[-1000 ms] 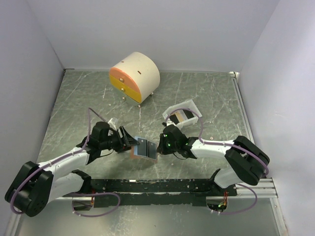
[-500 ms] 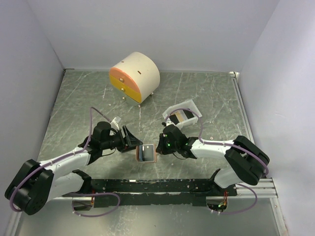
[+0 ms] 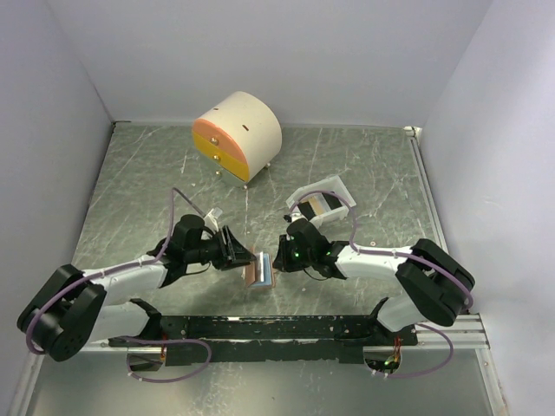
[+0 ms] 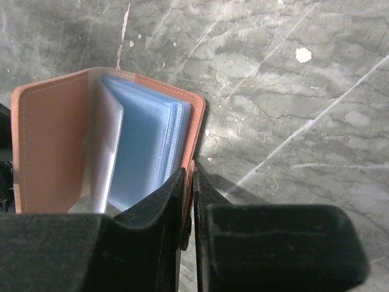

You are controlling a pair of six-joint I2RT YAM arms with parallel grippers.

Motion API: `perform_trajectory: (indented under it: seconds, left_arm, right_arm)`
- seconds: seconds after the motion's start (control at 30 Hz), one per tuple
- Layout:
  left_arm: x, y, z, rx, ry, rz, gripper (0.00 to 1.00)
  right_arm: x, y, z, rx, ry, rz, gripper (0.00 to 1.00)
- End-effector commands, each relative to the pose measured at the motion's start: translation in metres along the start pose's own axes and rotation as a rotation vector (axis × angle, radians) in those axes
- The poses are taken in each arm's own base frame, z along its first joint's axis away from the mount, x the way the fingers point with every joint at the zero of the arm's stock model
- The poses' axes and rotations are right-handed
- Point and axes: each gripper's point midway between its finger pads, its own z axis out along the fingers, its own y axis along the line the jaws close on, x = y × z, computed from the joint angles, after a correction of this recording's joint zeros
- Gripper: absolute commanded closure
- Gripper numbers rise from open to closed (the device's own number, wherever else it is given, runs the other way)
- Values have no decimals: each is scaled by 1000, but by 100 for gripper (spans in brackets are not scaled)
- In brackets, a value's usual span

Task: Put the credit cards into the card holder
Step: Close the card holder at the center of the board.

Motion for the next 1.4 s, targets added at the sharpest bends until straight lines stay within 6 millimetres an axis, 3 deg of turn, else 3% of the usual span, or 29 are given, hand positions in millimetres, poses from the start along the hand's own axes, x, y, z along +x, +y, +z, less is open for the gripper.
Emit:
perform_trajectory:
  seconds: [0.0, 0.13, 0.4, 0.67, 0.87, 1.2, 1.27, 1.37]
  left_arm:
    - [-5, -13, 6, 37, 9, 61, 50]
    - [-4, -13, 11, 36, 23, 72, 40]
    - [-4, -10, 16, 9, 31, 94, 37]
    - [-12, 1, 17, -88, 6, 133, 39]
    - [-13, 0, 18, -102, 5, 154, 37]
    - [-13, -7, 19, -75, 11, 165, 33]
    - [-13, -9, 19, -68, 6, 165, 36]
    - [-14, -9, 20, -72, 4, 167, 49]
  right_arm:
    - [-13, 6, -6, 3, -46, -26, 88]
    - [-17, 3, -11, 25, -62, -35, 83]
    - [-27, 0, -22, 55, -93, -66, 74]
    - [-33, 19, -36, -68, -115, -13, 77]
    - [-34, 17, -42, -78, -135, -12, 75]
    - [-48, -22, -58, 48, -213, 16, 71]
    - [-46, -28, -58, 41, -206, 33, 72]
    - [-39, -35, -54, 32, -186, 49, 74]
